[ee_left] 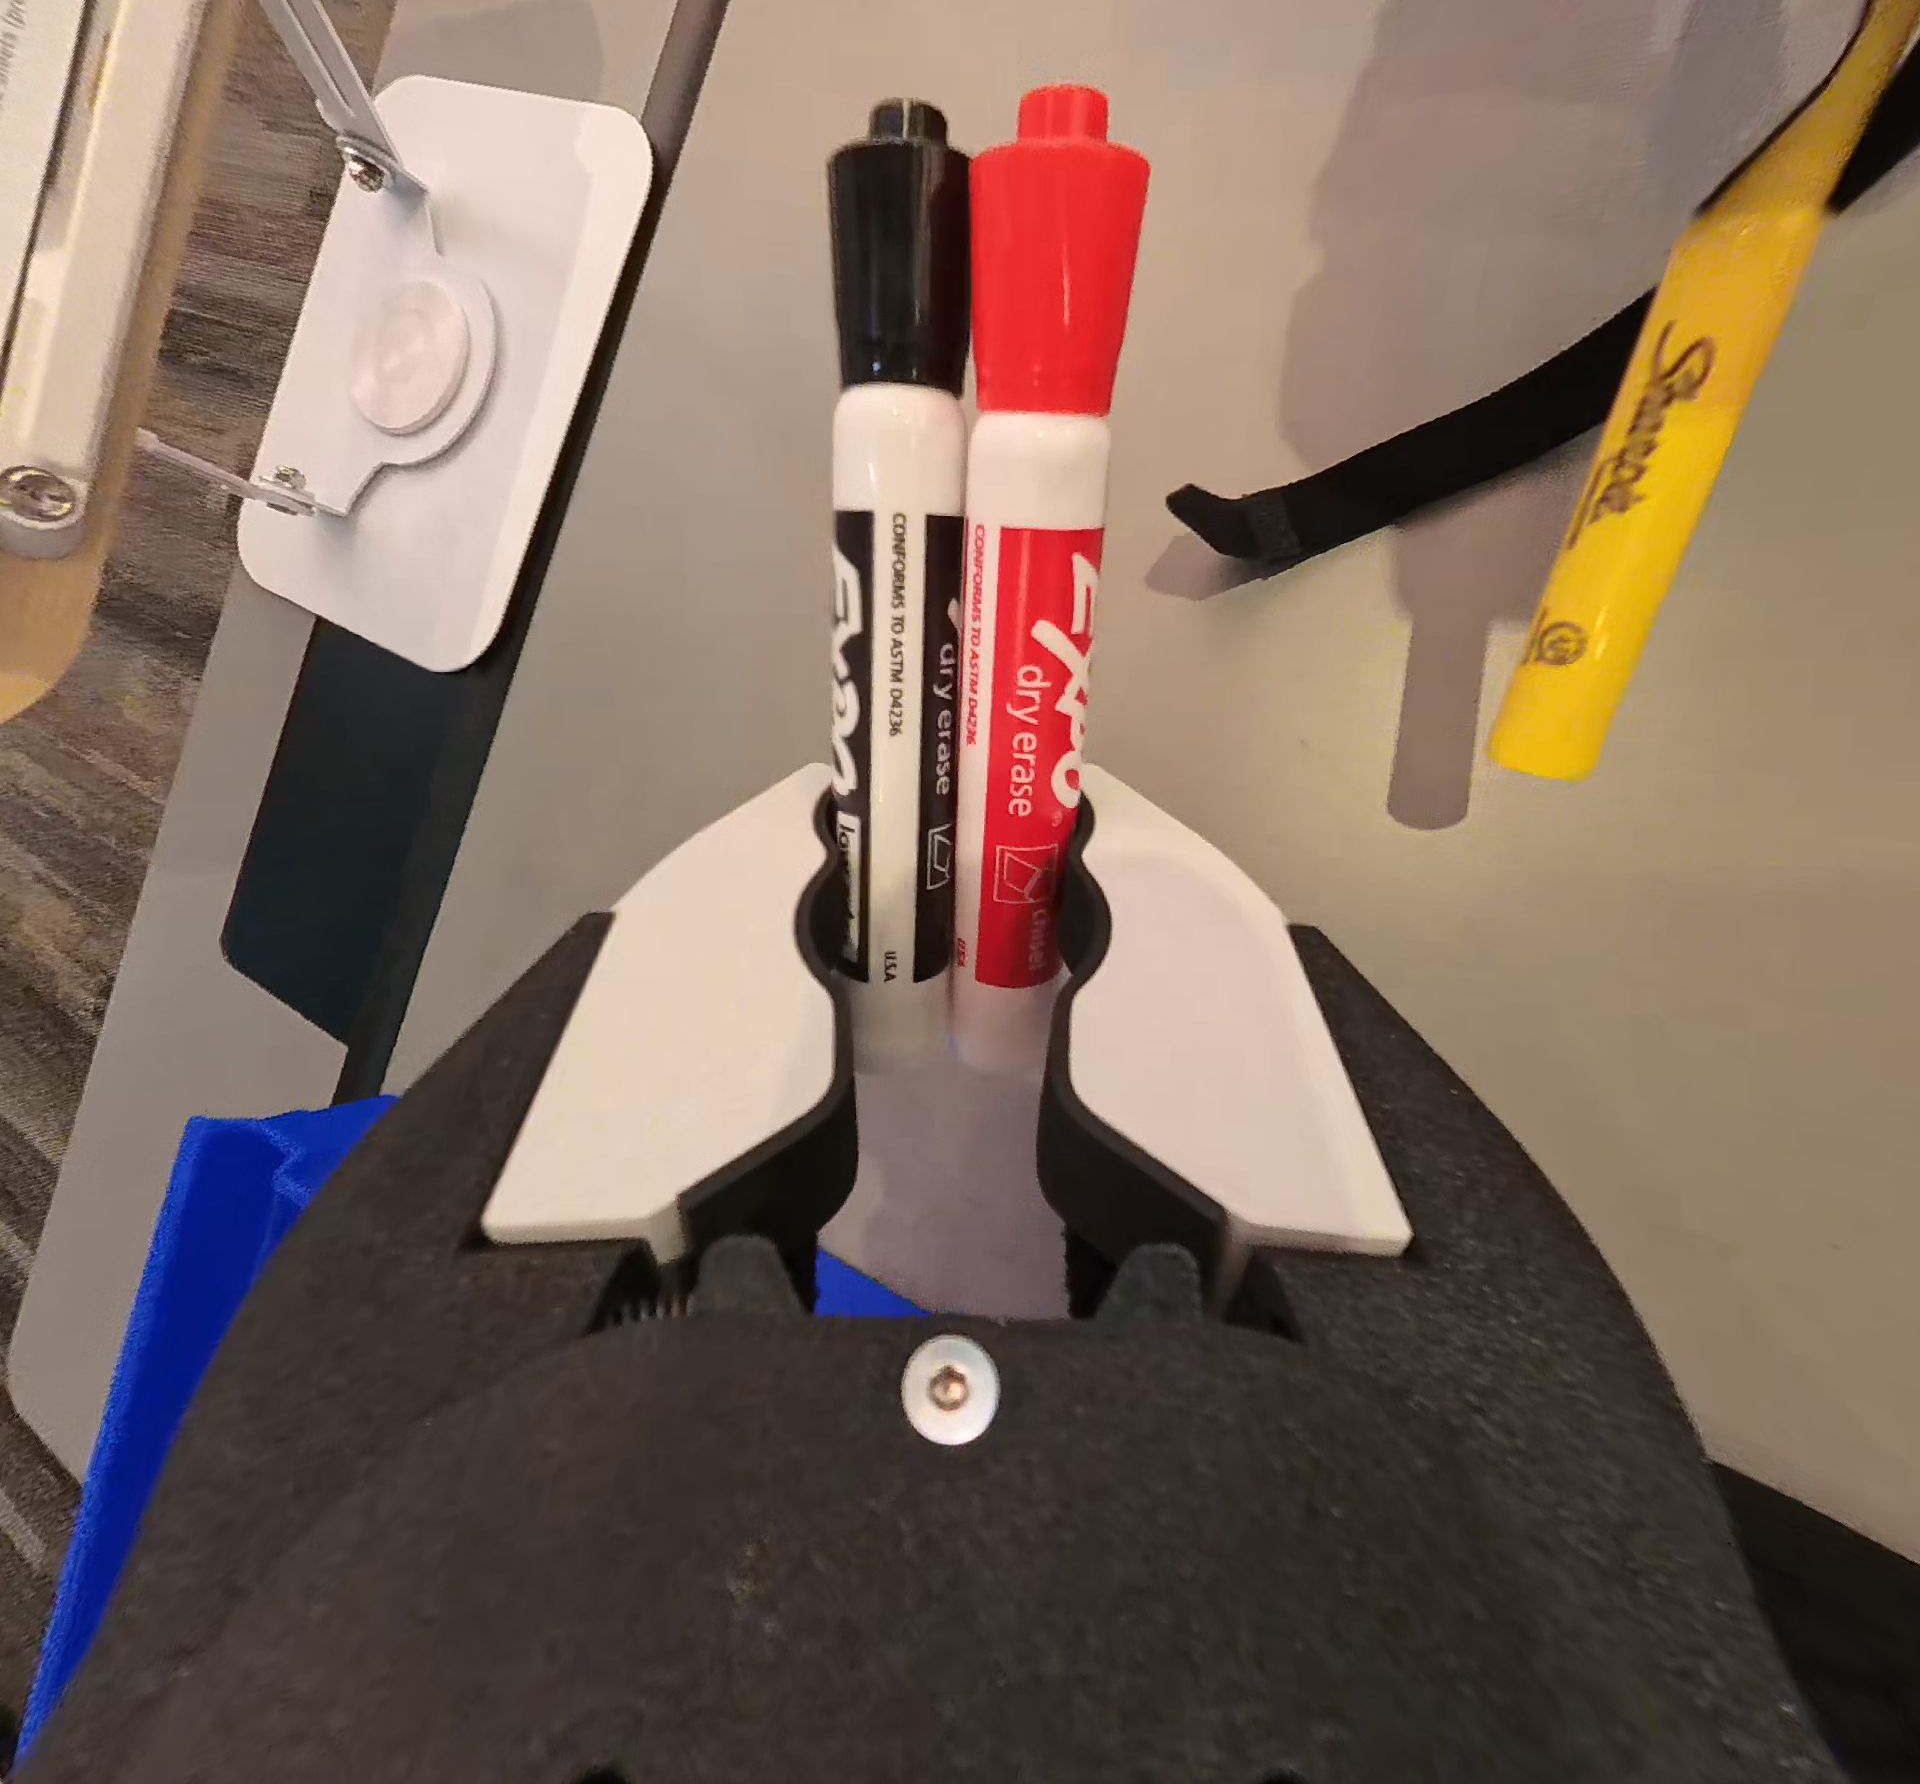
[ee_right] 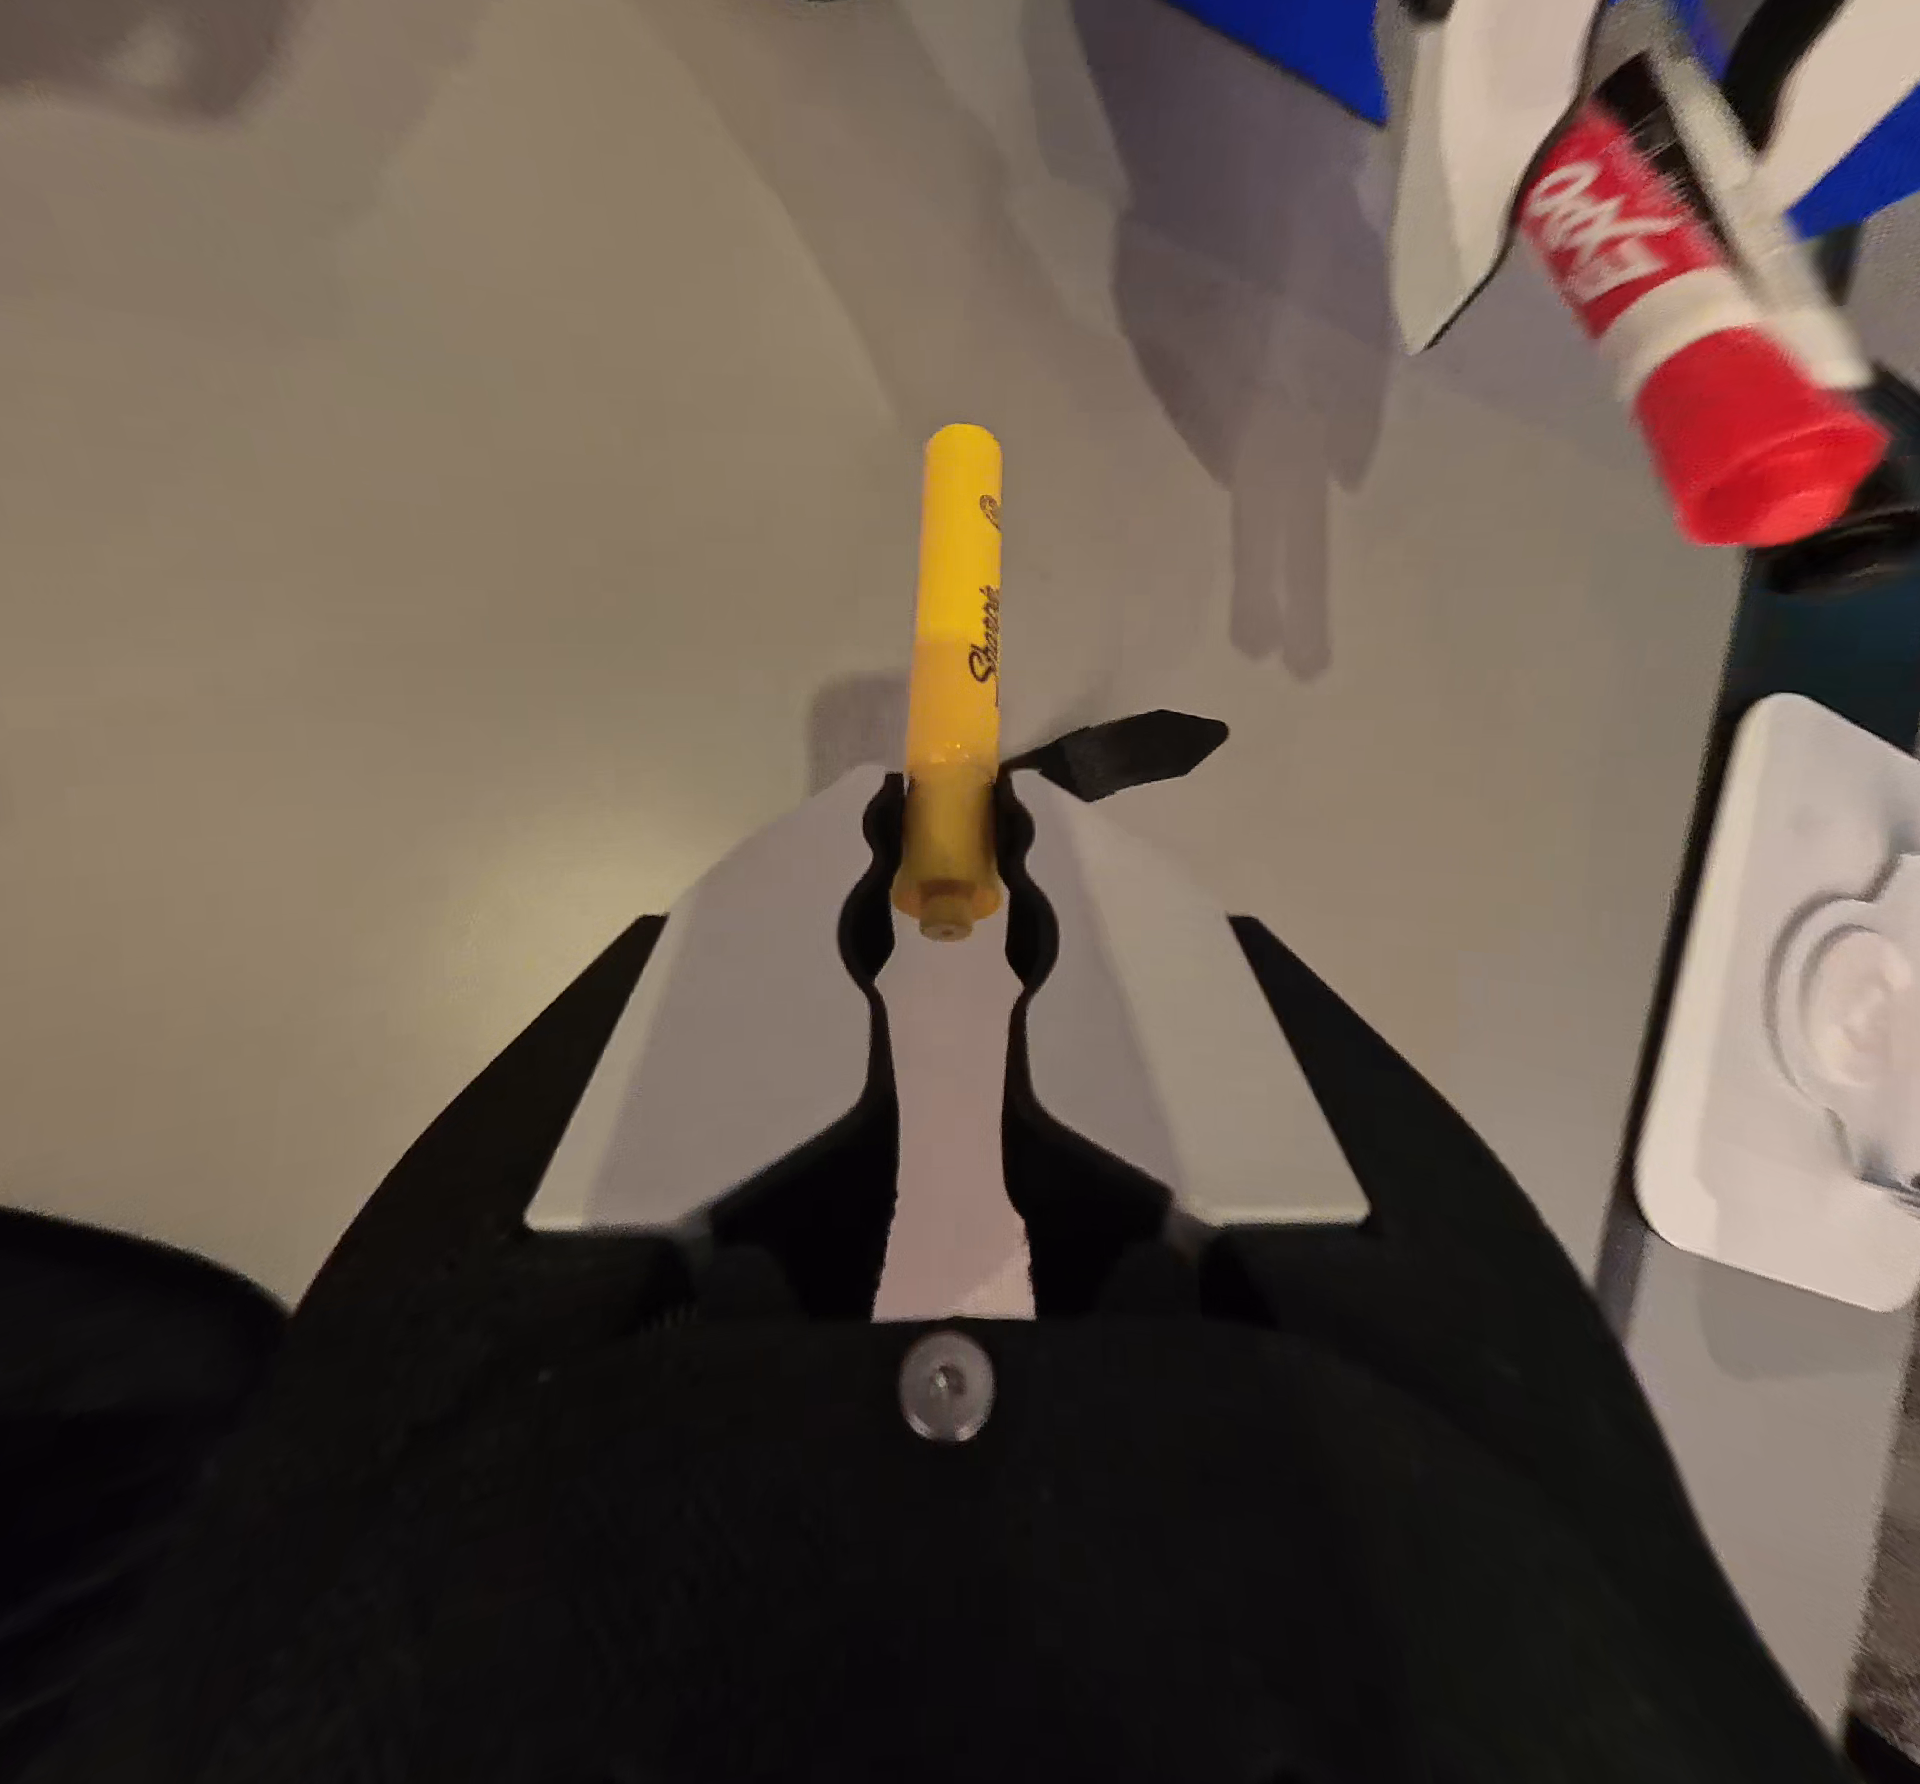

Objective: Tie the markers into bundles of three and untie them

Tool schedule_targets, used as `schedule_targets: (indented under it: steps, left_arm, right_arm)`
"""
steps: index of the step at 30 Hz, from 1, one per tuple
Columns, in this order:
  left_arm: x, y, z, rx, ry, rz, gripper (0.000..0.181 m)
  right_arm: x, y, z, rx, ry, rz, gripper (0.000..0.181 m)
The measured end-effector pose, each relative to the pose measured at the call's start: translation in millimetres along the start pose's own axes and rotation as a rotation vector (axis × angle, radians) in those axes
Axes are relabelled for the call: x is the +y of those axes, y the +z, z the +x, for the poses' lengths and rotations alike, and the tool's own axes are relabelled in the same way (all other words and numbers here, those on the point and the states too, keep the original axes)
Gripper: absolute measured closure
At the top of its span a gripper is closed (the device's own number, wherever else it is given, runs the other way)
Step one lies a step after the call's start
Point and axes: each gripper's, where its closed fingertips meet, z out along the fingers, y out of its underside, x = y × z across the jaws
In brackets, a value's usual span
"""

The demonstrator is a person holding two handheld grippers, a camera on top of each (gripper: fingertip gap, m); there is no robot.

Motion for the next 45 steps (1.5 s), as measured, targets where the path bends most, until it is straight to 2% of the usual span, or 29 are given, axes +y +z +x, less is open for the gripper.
schedule_targets:
  steps: [6, 11, 14, 24, 31, 40, 45]
  left_arm:
    - [-1, 12, 10, 0.033, 0.017, -0.014, 0.143]
    - [-5, 28, 31, 0.083, 0.06, -0.042, 0.143]
    - [-8, 35, 39, 0.1, 0.072, -0.056, 0.143]
    - [-10, 43, 61, 0.136, 0.133, -0.098, 0.143]
    - [-3, 44, 66, 0.141, 0.146, -0.156, 0.143]
    - [10, 44, 77, 0.207, 0.114, -0.246, 0.143]
    - [16, 46, 79, 0.233, 0.076, -0.28, 0.143]
  right_arm:
    - [-19, -43, 10, 0.13, 0.001, 0.065, 0.163]
    - [-28, -66, 38, 0.3, 0.066, 0.15, 0.163]
    - [-22, -58, 49, 0.346, 0.089, 0.114, 0.163]
    - [-24, -19, 44, 0.305, 0.028, 0.027, 0.163]
    - [-14, -7, 45, 0.29, 0.012, -0.008, 0.163]
    - [-6, 10, 44, 0.241, 0.038, 0.012, 0.162]
    - [-14, 16, 42, 0.213, 0.054, 0.095, 0.166]
